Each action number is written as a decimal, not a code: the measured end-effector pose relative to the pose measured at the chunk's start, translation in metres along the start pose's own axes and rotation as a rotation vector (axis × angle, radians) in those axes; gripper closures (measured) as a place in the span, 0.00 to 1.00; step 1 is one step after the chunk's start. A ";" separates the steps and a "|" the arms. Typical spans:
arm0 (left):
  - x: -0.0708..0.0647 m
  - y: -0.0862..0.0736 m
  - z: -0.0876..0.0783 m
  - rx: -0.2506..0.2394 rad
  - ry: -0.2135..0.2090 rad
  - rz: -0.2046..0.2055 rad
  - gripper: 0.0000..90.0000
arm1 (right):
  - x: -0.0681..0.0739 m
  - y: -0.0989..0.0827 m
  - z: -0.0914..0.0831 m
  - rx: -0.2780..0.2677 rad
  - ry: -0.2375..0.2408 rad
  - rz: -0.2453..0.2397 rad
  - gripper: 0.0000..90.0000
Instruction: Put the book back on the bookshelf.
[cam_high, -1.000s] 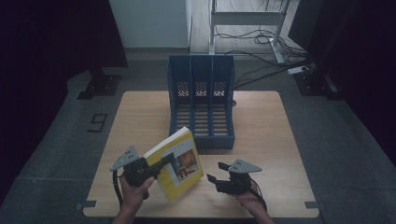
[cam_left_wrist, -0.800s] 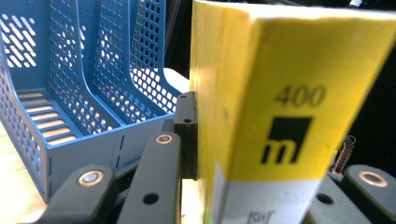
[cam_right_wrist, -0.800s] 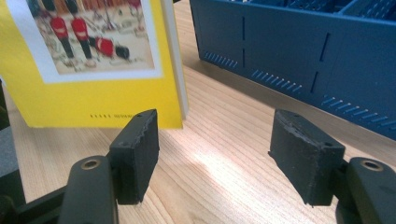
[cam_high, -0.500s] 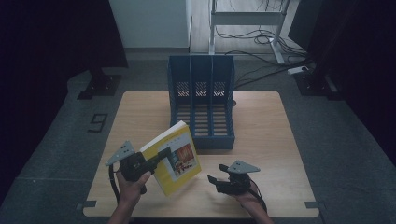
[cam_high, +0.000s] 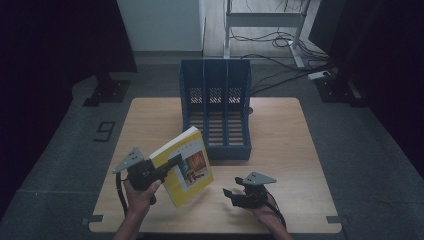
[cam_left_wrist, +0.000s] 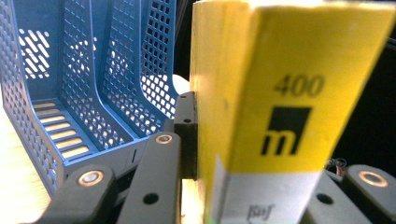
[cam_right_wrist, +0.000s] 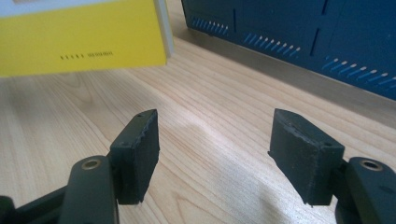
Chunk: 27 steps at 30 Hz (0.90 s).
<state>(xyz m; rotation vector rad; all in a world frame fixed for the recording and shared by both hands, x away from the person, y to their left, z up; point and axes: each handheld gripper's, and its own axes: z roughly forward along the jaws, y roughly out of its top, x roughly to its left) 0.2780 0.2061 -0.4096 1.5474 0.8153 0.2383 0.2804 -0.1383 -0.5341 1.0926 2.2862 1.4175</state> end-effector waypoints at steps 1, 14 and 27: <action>0.000 0.000 0.000 -0.002 0.000 -0.003 0.84 | 0.000 0.000 0.001 0.004 -0.002 -0.001 0.36; 0.005 0.003 0.000 -0.010 0.004 -0.006 0.84 | -0.004 -0.007 0.009 0.076 -0.043 0.018 0.36; 0.013 0.010 -0.005 -0.037 0.026 -0.020 0.84 | -0.003 -0.011 0.015 0.113 -0.046 0.021 0.36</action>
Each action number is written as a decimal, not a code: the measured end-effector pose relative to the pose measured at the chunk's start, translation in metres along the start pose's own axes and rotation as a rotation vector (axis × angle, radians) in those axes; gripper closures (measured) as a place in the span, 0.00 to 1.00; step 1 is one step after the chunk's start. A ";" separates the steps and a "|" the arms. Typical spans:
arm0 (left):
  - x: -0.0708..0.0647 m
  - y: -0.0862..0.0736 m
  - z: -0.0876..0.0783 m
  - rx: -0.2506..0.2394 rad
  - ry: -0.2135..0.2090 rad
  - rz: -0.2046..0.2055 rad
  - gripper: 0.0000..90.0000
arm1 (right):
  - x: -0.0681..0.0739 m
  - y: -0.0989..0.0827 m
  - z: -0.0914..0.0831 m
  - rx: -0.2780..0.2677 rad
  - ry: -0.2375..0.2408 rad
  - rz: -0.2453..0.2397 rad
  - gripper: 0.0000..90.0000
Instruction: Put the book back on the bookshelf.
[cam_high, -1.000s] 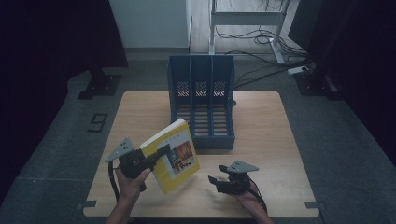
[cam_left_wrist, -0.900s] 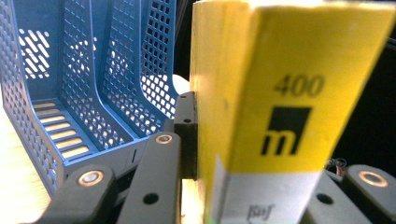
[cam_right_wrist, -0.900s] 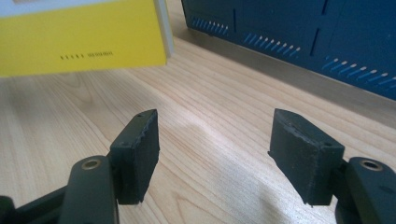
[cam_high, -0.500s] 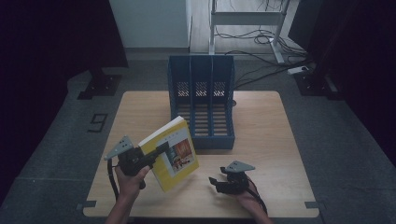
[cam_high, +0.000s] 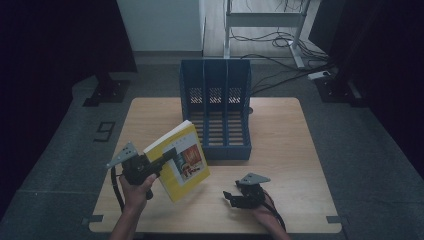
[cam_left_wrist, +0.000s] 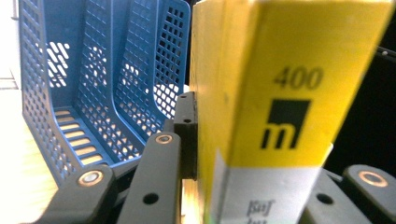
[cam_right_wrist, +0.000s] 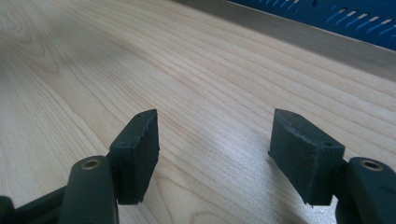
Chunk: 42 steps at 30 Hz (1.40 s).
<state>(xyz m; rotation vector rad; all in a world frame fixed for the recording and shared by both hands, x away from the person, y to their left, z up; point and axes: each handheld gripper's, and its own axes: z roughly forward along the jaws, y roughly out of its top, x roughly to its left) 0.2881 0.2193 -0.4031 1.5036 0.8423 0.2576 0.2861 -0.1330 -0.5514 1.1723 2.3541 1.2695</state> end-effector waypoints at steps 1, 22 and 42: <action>0.001 0.001 -0.001 -0.002 0.003 0.001 0.84 | 0.000 0.000 0.001 0.005 -0.003 -0.004 0.36; 0.014 0.016 -0.001 -0.035 0.045 -0.012 0.84 | -0.001 -0.001 0.002 0.009 -0.021 0.007 0.36; 0.016 0.028 0.007 -0.046 0.063 -0.007 0.84 | -0.001 -0.001 0.003 0.013 -0.027 0.012 0.36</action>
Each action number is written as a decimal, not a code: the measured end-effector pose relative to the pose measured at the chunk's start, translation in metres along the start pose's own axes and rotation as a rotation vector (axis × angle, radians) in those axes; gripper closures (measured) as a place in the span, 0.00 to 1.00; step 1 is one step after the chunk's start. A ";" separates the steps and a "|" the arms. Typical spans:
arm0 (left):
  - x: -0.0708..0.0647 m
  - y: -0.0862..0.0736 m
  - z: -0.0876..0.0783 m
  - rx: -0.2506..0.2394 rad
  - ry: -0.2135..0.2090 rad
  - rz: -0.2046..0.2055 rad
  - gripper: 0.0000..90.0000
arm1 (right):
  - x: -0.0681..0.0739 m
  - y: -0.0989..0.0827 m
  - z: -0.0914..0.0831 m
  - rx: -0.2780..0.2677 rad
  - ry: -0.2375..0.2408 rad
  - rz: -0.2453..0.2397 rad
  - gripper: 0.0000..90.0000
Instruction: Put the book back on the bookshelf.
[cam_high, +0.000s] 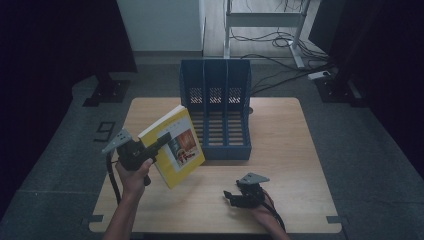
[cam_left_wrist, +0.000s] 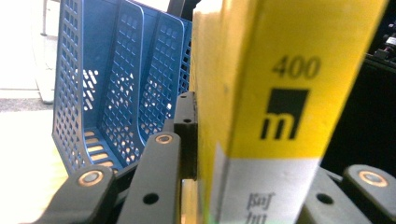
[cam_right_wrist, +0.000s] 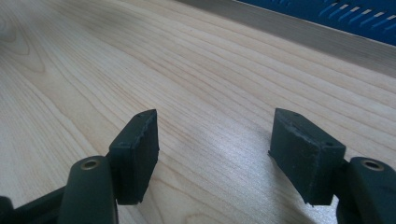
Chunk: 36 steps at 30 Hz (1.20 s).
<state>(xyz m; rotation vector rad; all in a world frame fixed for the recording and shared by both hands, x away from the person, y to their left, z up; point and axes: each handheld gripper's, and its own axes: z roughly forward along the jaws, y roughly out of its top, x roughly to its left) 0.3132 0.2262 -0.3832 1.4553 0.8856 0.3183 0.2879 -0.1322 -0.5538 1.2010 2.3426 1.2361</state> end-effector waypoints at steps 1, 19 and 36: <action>0.000 0.000 0.000 -0.002 0.001 0.000 0.84 | 0.000 0.000 0.000 0.000 -0.001 0.000 0.36; 0.003 0.010 0.005 -0.020 0.018 -0.005 0.84 | 0.003 0.000 0.001 0.007 -0.025 -0.024 0.35; 0.011 0.023 0.019 -0.034 0.047 -0.010 0.84 | 0.003 0.000 0.000 0.006 -0.022 -0.018 0.35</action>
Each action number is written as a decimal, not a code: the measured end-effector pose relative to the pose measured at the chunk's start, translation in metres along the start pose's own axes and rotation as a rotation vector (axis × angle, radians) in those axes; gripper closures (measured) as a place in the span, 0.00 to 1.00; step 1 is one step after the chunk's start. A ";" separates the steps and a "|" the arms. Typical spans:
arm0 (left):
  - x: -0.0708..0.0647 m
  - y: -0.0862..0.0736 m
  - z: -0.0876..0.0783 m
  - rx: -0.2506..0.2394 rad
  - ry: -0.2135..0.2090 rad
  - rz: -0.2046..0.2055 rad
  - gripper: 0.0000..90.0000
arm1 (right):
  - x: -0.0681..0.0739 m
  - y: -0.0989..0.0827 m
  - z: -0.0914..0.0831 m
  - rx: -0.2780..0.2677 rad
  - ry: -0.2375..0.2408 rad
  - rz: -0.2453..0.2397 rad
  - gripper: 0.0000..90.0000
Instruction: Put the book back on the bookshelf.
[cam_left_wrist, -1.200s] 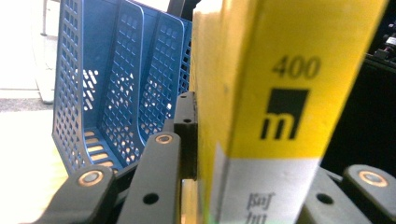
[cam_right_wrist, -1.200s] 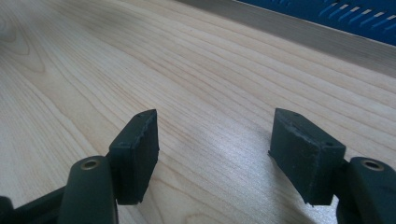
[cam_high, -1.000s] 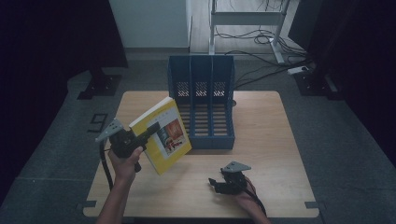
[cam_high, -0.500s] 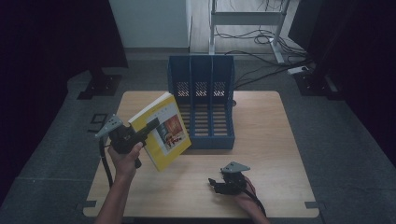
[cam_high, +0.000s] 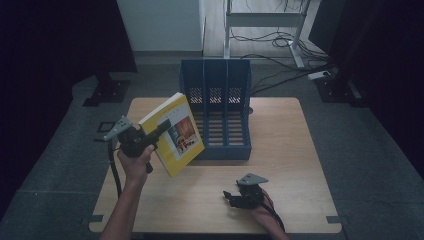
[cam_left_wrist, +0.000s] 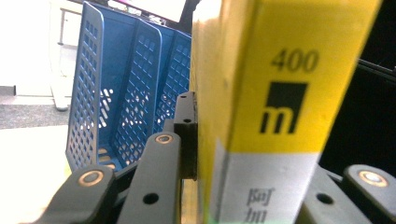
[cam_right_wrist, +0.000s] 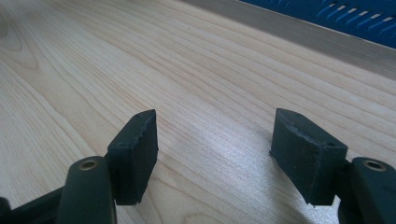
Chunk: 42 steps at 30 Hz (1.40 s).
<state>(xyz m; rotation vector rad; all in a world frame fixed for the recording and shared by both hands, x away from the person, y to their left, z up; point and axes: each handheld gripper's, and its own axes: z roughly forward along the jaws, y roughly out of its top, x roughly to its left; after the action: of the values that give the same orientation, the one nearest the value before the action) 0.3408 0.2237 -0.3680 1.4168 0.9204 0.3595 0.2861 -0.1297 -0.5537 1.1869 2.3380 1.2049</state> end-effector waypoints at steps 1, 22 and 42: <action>0.000 0.000 0.000 0.000 0.000 0.000 0.84 | 0.000 0.000 0.000 -0.002 -0.001 0.001 0.35; 0.008 0.013 0.015 -0.003 0.030 -0.002 0.84 | 0.001 -0.001 0.000 0.000 -0.006 -0.003 0.34; 0.017 0.022 0.035 -0.016 0.075 0.016 0.84 | 0.002 -0.001 0.000 0.001 -0.007 -0.005 0.34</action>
<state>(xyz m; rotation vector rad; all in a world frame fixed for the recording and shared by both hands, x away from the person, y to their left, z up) 0.3830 0.2157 -0.3564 1.4043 0.9658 0.4333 0.2843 -0.1289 -0.5538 1.1829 2.3351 1.1966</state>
